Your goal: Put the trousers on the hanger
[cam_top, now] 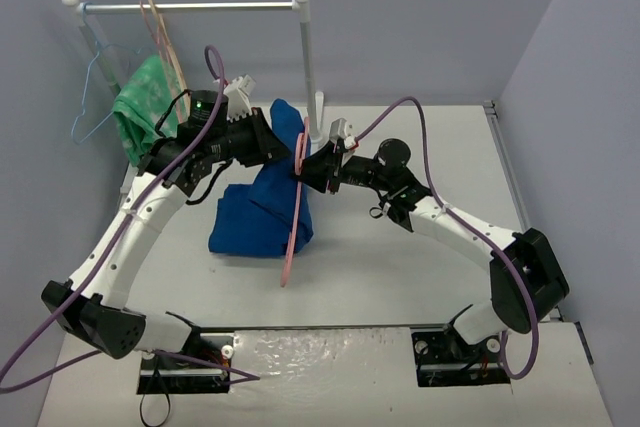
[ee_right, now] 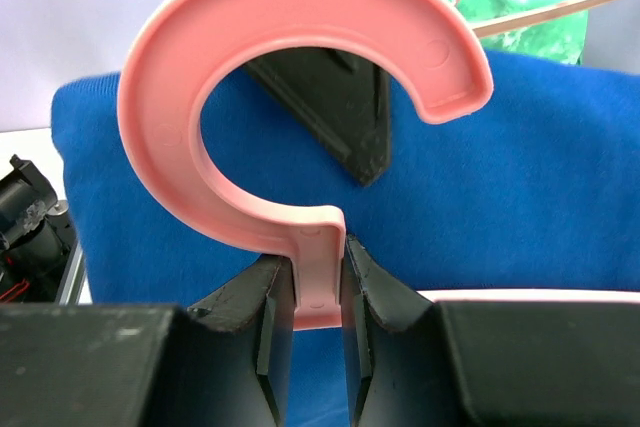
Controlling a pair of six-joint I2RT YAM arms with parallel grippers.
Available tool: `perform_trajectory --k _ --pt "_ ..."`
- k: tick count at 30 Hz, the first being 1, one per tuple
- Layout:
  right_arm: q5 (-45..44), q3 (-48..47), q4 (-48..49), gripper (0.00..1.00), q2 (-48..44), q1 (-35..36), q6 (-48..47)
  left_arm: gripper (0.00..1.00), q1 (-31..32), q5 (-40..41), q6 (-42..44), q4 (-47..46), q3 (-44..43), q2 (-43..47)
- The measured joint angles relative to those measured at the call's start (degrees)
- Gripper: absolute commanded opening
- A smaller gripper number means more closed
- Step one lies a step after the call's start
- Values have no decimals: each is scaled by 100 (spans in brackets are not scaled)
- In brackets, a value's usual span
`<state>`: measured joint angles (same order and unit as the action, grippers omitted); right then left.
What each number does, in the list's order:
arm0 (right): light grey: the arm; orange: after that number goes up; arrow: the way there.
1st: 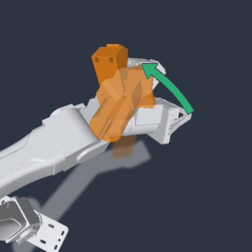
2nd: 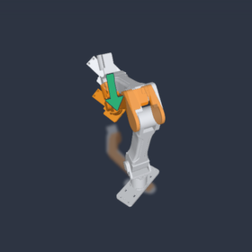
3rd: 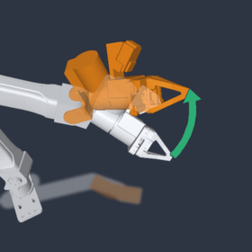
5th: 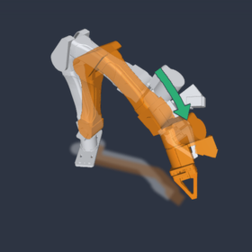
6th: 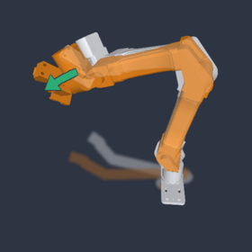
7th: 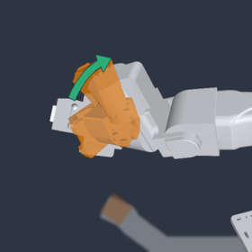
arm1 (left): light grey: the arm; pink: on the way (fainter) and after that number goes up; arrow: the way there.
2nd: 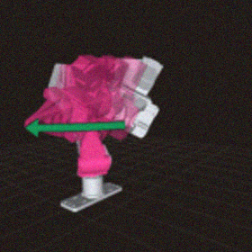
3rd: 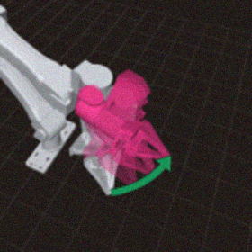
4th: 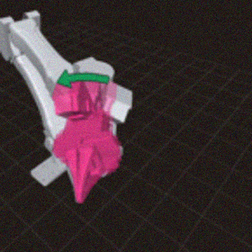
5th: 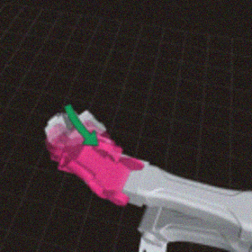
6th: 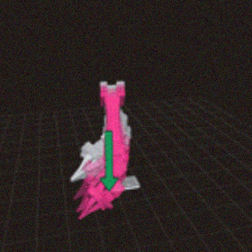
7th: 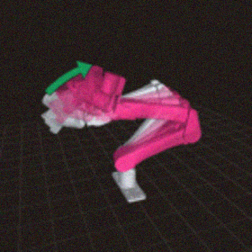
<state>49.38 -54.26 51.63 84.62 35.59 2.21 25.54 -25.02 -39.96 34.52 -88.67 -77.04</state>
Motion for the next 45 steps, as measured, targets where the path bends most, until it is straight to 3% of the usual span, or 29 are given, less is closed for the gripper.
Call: perform_trajectory --k 10,45 --pt "125 0 44 0 41 -74 70 0 2 69 95 492 -695 -222" --pt "509 -114 527 0 1085 -260 455 0 -49 364 95 550 -816 -171"
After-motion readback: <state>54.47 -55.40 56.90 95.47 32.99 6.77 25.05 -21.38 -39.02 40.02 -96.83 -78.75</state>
